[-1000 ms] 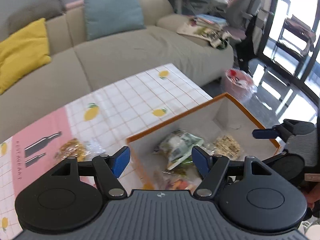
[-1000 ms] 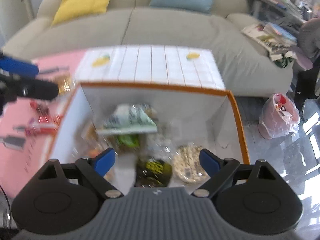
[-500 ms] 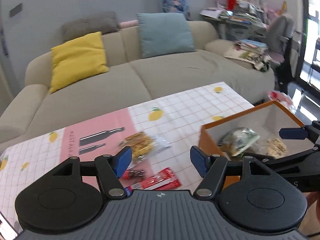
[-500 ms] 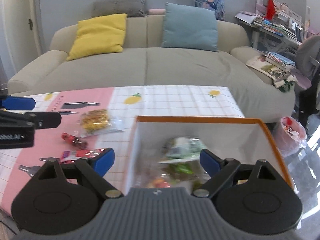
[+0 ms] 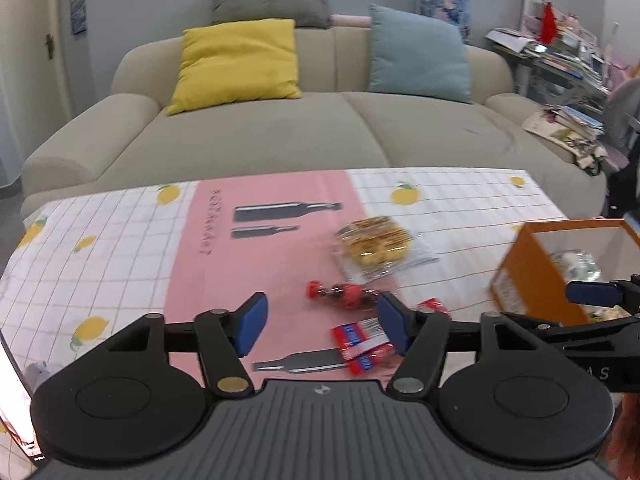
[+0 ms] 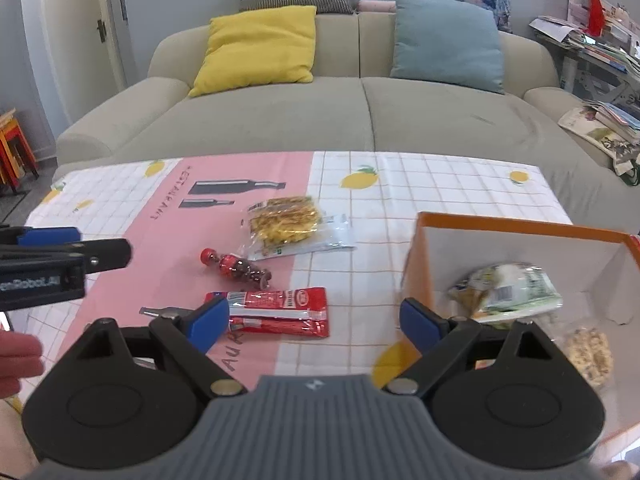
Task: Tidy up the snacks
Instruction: 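Move both tools back from the box toward the table, then grasp the cola-bottle candy with left tool while right tool grasps red sausage pack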
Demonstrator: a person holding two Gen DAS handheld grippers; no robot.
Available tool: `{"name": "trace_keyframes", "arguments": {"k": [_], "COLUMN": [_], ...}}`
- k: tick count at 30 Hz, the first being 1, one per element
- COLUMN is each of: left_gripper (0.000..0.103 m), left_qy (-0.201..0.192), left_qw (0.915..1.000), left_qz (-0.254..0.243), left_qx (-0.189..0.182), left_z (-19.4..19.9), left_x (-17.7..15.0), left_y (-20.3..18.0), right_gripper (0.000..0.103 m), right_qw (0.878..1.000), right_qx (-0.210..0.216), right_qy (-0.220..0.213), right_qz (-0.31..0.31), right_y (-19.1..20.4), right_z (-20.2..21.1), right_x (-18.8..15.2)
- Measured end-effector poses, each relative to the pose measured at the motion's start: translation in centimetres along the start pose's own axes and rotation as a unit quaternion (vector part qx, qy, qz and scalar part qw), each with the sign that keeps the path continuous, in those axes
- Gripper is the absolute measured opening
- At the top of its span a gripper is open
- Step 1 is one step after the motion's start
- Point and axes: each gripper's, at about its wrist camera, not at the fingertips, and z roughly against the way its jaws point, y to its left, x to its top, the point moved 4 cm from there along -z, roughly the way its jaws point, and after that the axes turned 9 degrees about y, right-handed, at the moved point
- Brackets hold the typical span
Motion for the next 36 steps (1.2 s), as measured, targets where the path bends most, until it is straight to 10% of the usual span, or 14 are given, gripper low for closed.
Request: {"name": "trace_keyframes", "arguments": {"k": [10, 21, 36], "left_gripper": [0.069, 0.072, 0.054], "left_qy": [0.045, 0.087, 0.149], "left_qw": [0.9986, 0.9894, 0.9747], "left_qz": [-0.018, -0.091, -0.026], "left_qx": [-0.022, -0.072, -0.165], "left_z": [-4.6, -8.9, -13.1], "left_x": [-0.8, -1.4, -1.7], "left_y": [1.3, -0.5, -2.5], "right_gripper": [0.085, 0.053, 0.032], "right_qw": [0.999, 0.994, 0.993], "right_qx": [-0.008, -0.018, -0.028], "right_qy": [0.019, 0.086, 0.106], "right_qz": [0.034, 0.066, 0.039], "right_y": [2.2, 1.4, -0.5], "right_z": [-6.0, -10.6, -13.8], "right_x": [0.8, -0.5, -0.6]}}
